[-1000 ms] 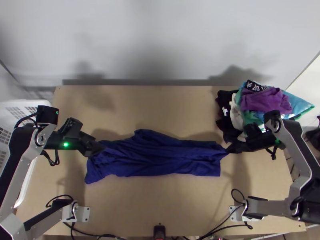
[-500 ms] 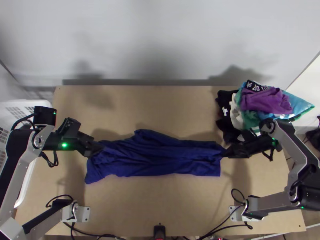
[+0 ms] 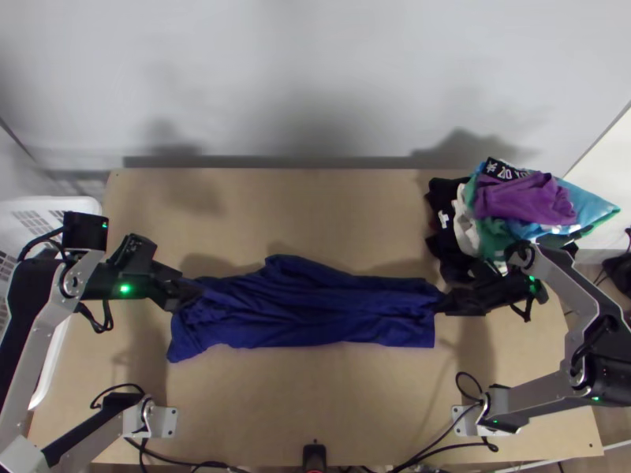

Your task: Fold the t-shirt

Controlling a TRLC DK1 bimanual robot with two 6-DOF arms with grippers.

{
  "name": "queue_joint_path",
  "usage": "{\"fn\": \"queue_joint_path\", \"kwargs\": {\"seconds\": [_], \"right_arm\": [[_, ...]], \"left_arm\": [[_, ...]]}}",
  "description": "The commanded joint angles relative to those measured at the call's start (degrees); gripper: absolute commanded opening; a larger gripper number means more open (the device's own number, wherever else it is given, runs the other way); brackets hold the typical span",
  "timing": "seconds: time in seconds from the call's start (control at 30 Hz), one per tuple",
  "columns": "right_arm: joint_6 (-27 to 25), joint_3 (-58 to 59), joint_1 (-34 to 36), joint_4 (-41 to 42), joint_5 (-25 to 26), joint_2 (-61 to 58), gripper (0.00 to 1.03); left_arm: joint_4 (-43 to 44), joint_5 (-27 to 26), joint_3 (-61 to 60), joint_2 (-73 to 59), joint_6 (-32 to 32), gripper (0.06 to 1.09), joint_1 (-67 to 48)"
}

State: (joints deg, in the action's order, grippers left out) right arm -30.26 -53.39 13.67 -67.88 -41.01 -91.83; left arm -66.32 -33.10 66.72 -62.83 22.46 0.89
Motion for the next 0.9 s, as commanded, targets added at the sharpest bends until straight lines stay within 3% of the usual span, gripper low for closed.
{"fn": "queue_joint_path", "kwargs": {"seconds": [0.0, 0.33, 0.47, 0.87], "right_arm": [[0.73, 0.48, 0.04, 2.49, -0.21, 0.16, 0.89], [4.51, 3.90, -7.34, 9.43, 1.64, 6.58, 0.89], [6.62, 4.78, -10.60, 13.21, 4.98, 6.75, 0.89], [6.71, 6.80, -10.60, 15.93, 12.54, 6.58, 0.89]], "left_arm": [[-0.03, 0.32, -0.45, 0.43, -0.13, 1.05, 0.08], [0.06, 0.41, -1.50, 1.22, -0.13, 1.05, 0.08], [-0.03, 0.41, -1.86, 1.66, -0.13, 1.05, 0.08], [-0.03, 1.02, -2.91, 2.62, 0.04, 1.05, 0.26]]}}
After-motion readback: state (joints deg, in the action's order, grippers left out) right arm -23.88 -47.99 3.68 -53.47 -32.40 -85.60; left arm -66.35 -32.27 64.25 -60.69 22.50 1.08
